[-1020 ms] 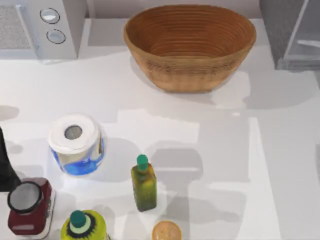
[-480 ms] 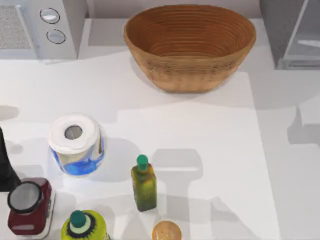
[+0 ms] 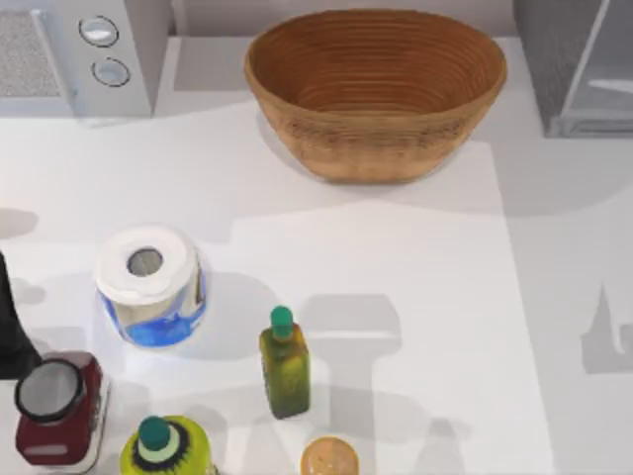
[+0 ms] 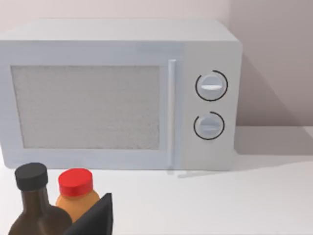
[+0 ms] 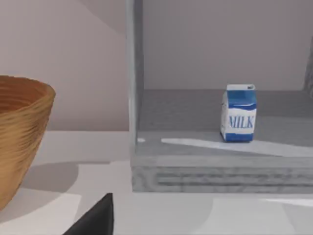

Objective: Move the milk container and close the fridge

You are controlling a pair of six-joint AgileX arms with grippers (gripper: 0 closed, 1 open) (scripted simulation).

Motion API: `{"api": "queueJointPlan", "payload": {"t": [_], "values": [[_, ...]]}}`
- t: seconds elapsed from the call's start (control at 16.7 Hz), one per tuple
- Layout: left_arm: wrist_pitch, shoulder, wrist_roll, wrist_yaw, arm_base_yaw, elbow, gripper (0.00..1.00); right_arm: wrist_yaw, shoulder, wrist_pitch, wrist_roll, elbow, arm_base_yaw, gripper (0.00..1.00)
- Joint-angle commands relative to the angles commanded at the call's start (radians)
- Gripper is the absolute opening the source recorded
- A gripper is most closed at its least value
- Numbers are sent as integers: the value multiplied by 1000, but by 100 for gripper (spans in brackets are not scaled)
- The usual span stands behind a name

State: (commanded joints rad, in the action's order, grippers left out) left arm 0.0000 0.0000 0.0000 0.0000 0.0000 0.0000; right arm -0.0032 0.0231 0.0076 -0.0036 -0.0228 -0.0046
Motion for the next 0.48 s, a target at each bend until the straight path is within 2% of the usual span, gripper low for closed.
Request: {"api": "queueJointPlan", "payload": {"t": [0.48], "values": [[0,0,0,0,0,0,100,2,-27,-18,2,14,1,100]]}}
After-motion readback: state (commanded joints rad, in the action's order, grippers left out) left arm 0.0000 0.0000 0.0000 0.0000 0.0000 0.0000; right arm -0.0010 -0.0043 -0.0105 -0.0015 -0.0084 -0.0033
